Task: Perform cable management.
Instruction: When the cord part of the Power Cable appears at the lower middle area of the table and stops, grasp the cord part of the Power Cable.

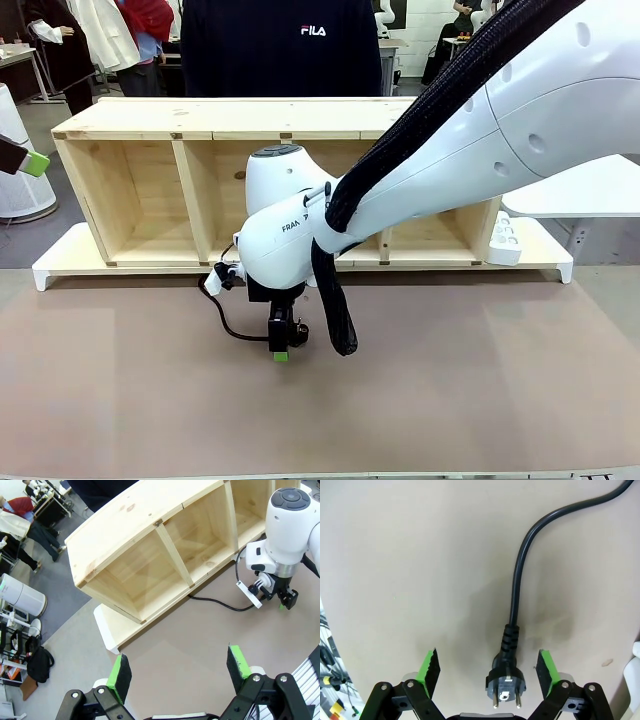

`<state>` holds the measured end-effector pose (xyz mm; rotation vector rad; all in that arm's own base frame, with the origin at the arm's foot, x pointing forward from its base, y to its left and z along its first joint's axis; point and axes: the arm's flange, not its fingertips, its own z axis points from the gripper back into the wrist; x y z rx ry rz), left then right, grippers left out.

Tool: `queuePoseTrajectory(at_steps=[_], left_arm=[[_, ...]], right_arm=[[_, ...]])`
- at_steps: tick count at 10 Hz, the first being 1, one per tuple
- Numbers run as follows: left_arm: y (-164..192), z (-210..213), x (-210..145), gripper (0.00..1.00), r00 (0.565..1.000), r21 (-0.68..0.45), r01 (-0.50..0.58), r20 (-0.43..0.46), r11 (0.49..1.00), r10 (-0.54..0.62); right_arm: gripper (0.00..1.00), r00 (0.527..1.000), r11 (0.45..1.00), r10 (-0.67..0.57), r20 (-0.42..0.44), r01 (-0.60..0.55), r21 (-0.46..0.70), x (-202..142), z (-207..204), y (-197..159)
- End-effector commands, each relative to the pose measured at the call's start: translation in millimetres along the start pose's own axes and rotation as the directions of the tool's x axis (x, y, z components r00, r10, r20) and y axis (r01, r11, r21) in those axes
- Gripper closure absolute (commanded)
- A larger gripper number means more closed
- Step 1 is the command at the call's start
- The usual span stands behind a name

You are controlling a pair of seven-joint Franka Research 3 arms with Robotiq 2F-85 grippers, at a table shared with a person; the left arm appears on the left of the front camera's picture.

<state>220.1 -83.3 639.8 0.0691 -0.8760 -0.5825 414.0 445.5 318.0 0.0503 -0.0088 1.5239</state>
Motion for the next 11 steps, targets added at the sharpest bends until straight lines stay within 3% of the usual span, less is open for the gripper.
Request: queuePoseTrajectory(at_steps=[1,6,7,8,9,10,11], left_arm=[[-0.3,-1.9,0.6,0.00,1.000,0.001,0.000,0.009,1.000,0.000],[-0.3,-1.9,0.6,0.00,1.000,0.001,0.000,0.009,1.000,0.000],[-0.3,-1.9,0.6,0.00,1.000,0.001,0.000,0.009,1.000,0.000],[-0.3,-1.9,0.6,0.00,1.000,0.001,0.000,0.009,1.000,0.000],[-0.3,-1.9,0.6,0.00,1.000,0.001,0.000,0.009,1.000,0.000],[-0.3,-1.9,0.6,0.00,1.000,0.001,0.000,0.009,1.000,0.000],[-0.3,-1.9,0.6,0.00,1.000,0.001,0.000,0.009,1.000,0.000]], right_arm=[[0.00,1.000,0.999,0.009,0.024,-0.007,-0.054,0.7,-8.1,-2.4],[0.02,1.000,0.998,0.023,-0.009,-0.024,-0.062,-0.1,-9.6,-4.3],[0.20,0.999,0.998,0.016,-0.030,-0.018,-0.066,0.0,-9.1,-4.4],[0.21,0.999,0.998,0.015,-0.029,-0.017,-0.067,0.0,-8.8,-4.7],[0.39,0.999,0.998,0.016,-0.028,-0.017,-0.068,0.0,-9.2,-4.5],[0.41,1.000,0.997,0.014,-0.019,-0.015,-0.071,0.4,-9.1,-5.1],[0.58,1.000,0.997,0.010,-0.014,-0.012,-0.075,0.3,-9.2,-5.7]])
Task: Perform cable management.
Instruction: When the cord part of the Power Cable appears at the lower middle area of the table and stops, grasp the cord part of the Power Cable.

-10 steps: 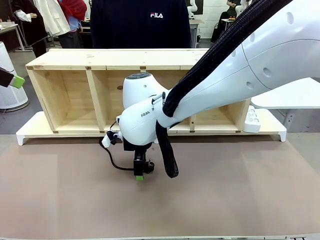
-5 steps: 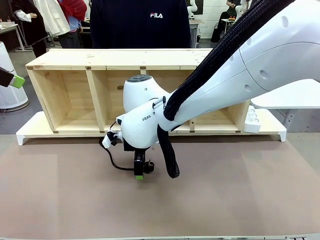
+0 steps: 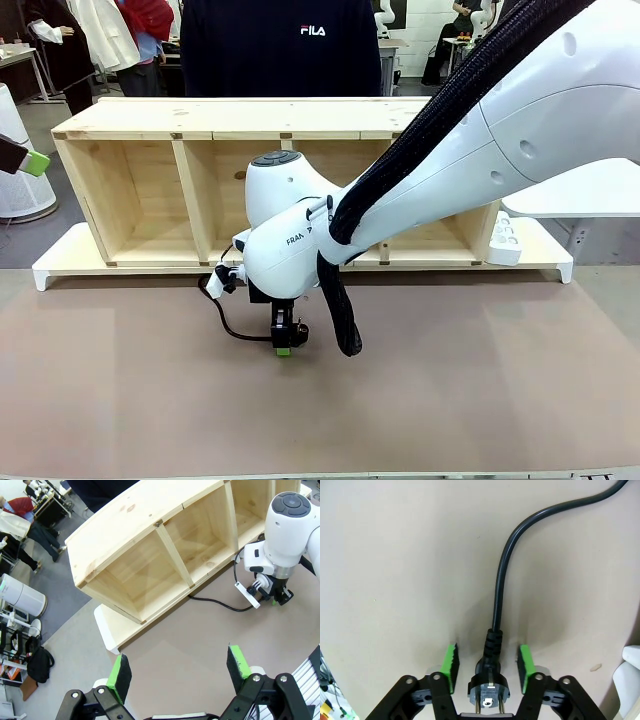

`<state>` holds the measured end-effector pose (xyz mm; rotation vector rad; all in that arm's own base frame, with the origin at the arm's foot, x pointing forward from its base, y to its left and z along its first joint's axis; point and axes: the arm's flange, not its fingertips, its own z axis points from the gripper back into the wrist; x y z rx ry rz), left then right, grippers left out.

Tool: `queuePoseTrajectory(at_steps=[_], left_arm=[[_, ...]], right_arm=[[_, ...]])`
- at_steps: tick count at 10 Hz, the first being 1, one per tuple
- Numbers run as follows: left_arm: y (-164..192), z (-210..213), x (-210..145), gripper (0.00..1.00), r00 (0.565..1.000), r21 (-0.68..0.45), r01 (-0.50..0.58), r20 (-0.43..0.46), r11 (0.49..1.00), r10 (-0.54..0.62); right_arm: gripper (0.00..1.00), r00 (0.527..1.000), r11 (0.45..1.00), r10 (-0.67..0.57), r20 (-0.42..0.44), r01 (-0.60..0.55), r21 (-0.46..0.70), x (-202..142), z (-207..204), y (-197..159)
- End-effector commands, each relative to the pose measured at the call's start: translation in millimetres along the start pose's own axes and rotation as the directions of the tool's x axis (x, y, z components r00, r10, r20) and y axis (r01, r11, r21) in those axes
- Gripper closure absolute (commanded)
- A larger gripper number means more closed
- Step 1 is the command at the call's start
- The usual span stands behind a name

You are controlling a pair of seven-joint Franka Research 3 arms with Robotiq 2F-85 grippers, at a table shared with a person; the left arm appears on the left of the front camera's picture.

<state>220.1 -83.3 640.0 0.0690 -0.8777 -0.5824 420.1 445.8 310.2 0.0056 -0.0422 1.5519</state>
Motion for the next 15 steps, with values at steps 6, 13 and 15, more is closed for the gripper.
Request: queuePoseTrajectory(at_steps=[6,13,15], left_arm=[[-0.4,-2.0,0.4,0.00,1.000,0.000,0.000,0.008,1.000,0.000],[-0.4,-2.0,0.4,0.00,1.000,0.000,0.000,0.008,1.000,0.000],[-0.4,-2.0,0.4,0.00,1.000,0.000,0.000,0.008,1.000,0.000]], right_arm=[[1.00,0.999,0.999,-0.031,-0.009,0.031,-0.026,-0.1,-0.8,-2.0],[1.00,1.000,1.000,-0.027,0.006,0.027,-0.005,-0.1,1.8,-2.5],[1.00,1.000,1.000,-0.027,0.006,0.027,-0.005,-0.1,1.8,-2.5]])
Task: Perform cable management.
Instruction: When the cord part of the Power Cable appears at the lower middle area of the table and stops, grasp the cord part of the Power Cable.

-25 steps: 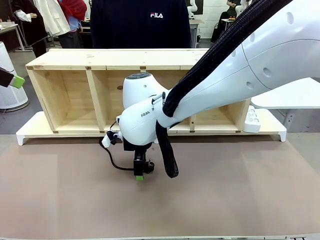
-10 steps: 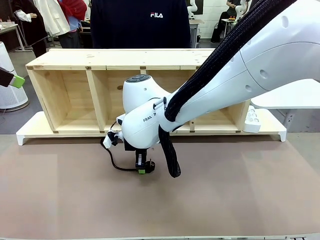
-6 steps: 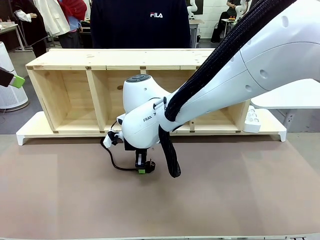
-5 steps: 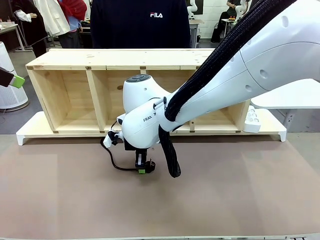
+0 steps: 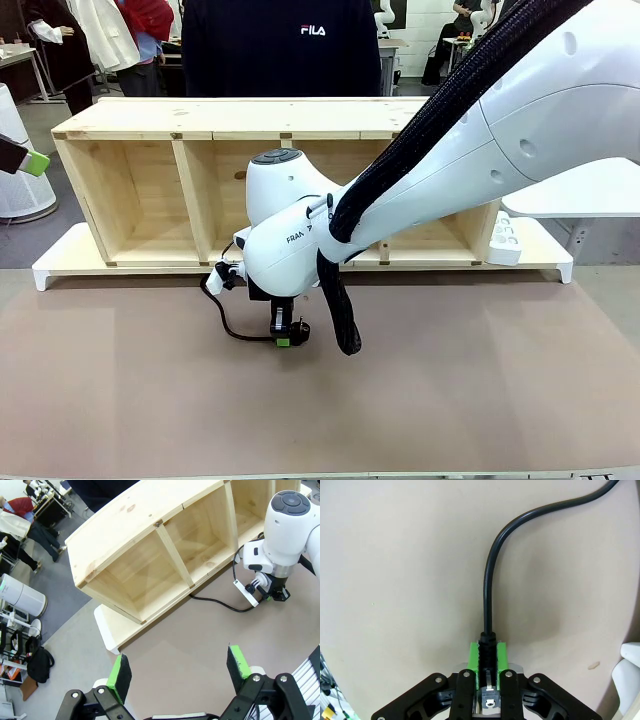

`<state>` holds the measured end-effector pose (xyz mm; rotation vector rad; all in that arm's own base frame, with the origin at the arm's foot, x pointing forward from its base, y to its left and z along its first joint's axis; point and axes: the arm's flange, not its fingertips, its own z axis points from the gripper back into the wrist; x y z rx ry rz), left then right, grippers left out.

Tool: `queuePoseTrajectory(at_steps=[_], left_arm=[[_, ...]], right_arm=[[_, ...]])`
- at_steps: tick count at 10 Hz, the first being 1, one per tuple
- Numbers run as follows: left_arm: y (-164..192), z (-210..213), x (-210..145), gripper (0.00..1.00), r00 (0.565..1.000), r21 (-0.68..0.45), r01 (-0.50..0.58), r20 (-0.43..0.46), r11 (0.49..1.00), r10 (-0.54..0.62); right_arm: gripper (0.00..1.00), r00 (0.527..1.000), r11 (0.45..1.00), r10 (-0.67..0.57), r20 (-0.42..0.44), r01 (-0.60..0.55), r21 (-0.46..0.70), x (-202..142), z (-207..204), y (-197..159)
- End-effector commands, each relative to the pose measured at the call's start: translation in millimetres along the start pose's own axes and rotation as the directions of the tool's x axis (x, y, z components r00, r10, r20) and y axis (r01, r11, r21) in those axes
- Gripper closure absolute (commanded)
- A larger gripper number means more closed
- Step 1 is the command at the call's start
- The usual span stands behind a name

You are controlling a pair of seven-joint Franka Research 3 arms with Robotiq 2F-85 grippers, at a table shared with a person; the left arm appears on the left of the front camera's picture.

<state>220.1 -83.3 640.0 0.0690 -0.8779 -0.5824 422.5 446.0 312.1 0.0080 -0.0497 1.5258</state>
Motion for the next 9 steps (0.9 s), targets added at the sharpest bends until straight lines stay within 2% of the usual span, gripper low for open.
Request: queuePoseTrajectory(at_steps=[1,9], left_arm=[[-0.4,-2.0,0.4,0.00,1.000,0.000,0.000,0.008,1.000,0.000],[-0.4,-2.0,0.4,0.00,1.000,0.000,0.000,0.008,1.000,0.000]], right_arm=[[1.00,1.000,1.000,-0.001,-0.001,0.001,-0.001,-0.4,0.1,0.0],[1.00,1.000,1.000,-0.001,-0.001,0.001,-0.001,-0.4,0.1,0.0]])
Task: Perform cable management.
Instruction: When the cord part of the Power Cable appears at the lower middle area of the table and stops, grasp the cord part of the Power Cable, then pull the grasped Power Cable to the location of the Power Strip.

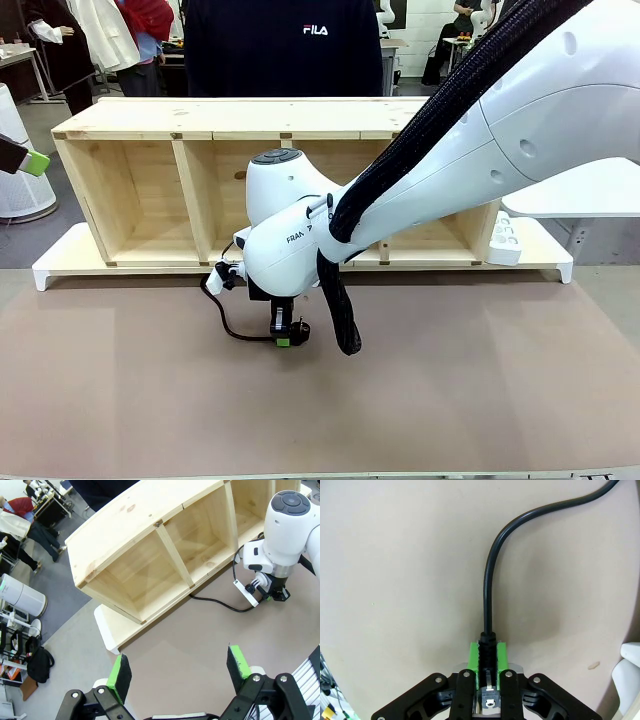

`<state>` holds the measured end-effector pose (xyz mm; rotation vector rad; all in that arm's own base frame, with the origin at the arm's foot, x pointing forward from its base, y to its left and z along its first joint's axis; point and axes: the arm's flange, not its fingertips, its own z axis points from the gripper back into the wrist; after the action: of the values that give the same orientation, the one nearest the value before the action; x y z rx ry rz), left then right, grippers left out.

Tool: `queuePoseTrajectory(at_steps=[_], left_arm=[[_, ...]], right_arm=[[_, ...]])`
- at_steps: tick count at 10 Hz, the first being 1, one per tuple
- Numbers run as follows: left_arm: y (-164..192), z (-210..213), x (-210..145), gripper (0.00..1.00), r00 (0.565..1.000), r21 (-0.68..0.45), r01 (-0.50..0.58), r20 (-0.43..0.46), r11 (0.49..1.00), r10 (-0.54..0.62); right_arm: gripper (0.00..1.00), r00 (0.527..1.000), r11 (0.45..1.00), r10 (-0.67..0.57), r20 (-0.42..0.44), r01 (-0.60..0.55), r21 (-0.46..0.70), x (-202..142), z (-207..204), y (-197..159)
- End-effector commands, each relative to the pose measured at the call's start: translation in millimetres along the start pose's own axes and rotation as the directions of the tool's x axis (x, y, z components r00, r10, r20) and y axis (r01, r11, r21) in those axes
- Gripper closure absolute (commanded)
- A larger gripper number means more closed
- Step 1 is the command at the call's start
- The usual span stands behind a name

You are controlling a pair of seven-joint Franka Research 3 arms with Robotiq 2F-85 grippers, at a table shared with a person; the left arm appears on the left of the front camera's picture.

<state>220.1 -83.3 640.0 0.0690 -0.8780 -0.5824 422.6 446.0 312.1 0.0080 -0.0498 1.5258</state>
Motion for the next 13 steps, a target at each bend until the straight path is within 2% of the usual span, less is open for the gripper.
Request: queuePoseTrajectory(at_steps=[1,13], left_arm=[[-0.4,-2.0,0.4,0.00,1.000,0.000,0.000,0.008,1.000,0.000],[-0.4,-2.0,0.4,0.00,1.000,0.000,0.000,0.008,1.000,0.000]], right_arm=[[1.00,1.000,1.000,-0.001,-0.001,0.001,-0.001,-0.5,0.1,0.0],[1.00,1.000,1.000,-0.001,-0.001,0.001,-0.001,-0.5,0.1,0.0]])
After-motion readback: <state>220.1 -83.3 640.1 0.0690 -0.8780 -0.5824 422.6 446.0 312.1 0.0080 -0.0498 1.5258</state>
